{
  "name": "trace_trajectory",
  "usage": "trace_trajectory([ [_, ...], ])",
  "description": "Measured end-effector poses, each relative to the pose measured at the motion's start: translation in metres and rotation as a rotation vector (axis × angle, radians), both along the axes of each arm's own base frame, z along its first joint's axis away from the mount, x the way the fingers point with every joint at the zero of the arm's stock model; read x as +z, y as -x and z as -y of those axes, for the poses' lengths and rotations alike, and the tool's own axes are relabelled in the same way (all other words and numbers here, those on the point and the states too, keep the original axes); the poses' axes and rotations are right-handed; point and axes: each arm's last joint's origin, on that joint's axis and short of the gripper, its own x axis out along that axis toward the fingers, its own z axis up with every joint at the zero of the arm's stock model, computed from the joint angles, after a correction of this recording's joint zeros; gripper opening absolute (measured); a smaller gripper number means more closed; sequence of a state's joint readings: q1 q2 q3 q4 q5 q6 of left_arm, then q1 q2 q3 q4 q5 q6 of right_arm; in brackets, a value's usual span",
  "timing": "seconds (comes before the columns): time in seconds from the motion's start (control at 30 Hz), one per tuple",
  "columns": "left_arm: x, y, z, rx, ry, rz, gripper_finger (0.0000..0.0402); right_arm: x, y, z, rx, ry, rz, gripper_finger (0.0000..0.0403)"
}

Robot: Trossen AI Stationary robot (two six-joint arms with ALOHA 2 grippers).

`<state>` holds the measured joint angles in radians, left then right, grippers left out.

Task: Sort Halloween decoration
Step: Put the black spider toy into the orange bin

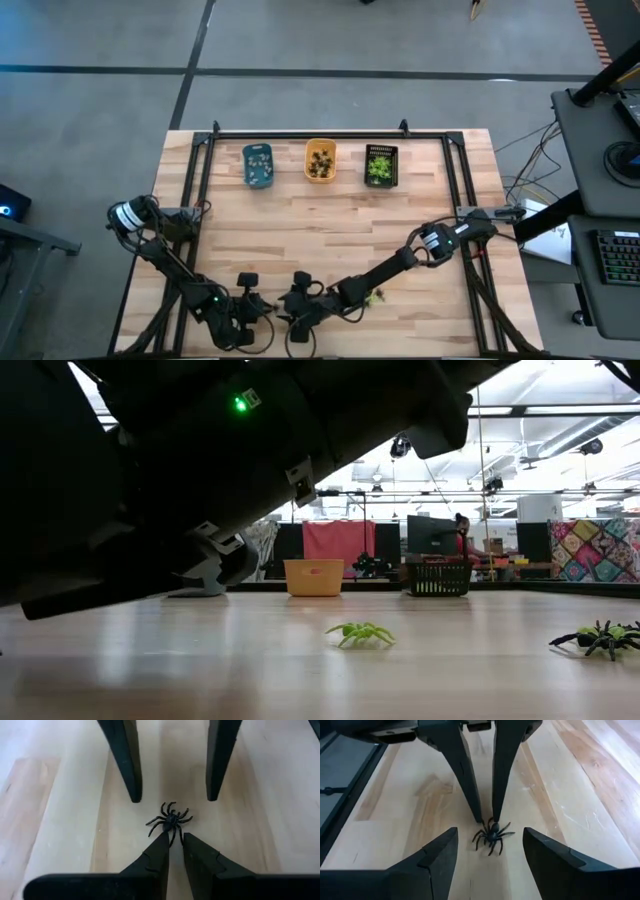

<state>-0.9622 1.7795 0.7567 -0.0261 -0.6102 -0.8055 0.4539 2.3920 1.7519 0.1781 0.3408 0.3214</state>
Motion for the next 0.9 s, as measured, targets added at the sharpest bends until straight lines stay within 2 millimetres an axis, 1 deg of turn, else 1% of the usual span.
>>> trace_trajectory([
  [0.13,-0.002,0.0,0.0,0.012,-0.005,0.009,0.004,0.0,0.0,0.0,0.0,0.001,-0.001,0.0217],
  [0.27,-0.007,-0.002,0.002,0.053,0.005,0.038,0.004,0.0,0.0,0.001,-0.001,0.003,-0.003,0.0215],
  [0.47,-0.012,-0.005,0.004,0.072,0.014,0.073,0.004,-0.015,0.0,0.002,-0.024,0.038,-0.026,0.0214],
  [0.67,-0.01,-0.004,0.003,0.066,0.017,0.066,0.004,-0.021,0.003,0.004,-0.08,0.107,-0.07,0.0214],
  [0.9,-0.002,0.0,-0.002,0.049,-0.004,0.017,0.004,-0.021,0.0,0.013,-0.099,0.153,-0.07,0.0212],
])
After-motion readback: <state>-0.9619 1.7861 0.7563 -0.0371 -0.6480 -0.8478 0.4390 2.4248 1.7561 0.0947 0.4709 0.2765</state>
